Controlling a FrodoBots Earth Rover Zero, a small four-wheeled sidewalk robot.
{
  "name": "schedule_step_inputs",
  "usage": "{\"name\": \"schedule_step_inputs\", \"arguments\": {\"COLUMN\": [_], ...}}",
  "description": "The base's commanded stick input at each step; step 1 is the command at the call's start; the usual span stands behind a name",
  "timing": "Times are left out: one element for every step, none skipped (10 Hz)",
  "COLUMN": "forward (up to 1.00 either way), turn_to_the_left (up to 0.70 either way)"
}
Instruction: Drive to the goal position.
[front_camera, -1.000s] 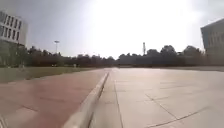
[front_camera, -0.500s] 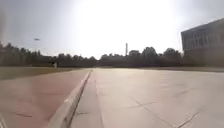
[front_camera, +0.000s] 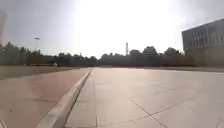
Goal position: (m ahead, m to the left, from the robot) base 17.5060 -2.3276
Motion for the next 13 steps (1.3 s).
{"name": "schedule_step_inputs", "arguments": {"forward": [0.70, 0.70, 0.70, 0.70, 0.70, 0.70, 0.70, 0.70, 0.70, 0.70, 0.70, 0.70, 0.70], "turn_to_the_left": [0.00, 0.00, 0.00, 0.00, 0.00, 0.00, 0.00, 0.00, 0.00, 0.00, 0.00, 0.00, 0.00]}}
